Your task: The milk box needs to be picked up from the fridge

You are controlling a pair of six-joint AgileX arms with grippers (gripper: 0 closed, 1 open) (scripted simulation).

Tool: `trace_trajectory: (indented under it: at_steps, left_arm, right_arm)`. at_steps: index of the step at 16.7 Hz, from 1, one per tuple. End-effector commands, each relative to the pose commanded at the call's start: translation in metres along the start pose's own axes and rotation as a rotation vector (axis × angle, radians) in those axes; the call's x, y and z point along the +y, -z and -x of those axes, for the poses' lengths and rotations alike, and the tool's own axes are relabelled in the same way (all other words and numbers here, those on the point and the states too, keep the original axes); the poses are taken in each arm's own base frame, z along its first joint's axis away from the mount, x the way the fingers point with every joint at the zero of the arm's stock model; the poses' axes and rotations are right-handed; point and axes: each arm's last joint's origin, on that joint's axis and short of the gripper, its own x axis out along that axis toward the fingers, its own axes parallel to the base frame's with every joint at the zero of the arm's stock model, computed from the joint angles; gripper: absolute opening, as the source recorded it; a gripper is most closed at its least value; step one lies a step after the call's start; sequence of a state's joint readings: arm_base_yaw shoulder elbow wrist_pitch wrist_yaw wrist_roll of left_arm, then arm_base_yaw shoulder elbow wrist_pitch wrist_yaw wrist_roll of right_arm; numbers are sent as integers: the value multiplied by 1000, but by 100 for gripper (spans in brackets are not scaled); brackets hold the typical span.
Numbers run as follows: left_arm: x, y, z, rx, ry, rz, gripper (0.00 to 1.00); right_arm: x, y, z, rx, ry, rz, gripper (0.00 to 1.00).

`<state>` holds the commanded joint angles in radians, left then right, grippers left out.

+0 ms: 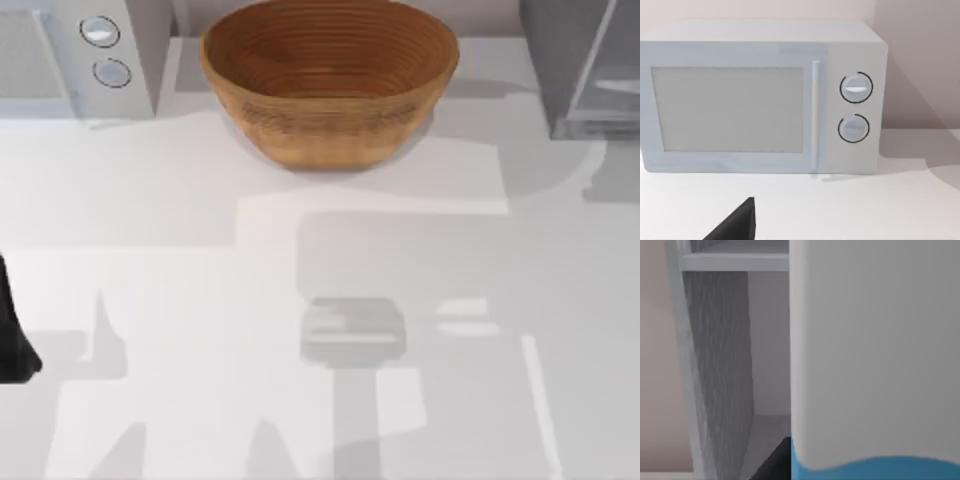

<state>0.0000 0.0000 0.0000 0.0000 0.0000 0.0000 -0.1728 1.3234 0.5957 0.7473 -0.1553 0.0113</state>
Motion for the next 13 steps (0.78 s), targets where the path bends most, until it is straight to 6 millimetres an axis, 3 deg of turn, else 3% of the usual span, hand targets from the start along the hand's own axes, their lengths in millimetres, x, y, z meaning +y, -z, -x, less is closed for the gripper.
trace_trajectory:
  at_steps: [3,7,10,13]
  left_arm:
    - [0,0,0,0,0,0,100]
    - [0,0,0,0,0,0,100]
    - [0,0,0,0,0,0,100]
    - [0,0,0,0,0,0,100]
  right_arm:
    - [17,-10,62,-9,2,-2,0]
    - [32,10,132,-23,2,-7,0]
    - [37,41,160,-6,0,-11,0]
    - [40,64,171,10,-3,-10,0]
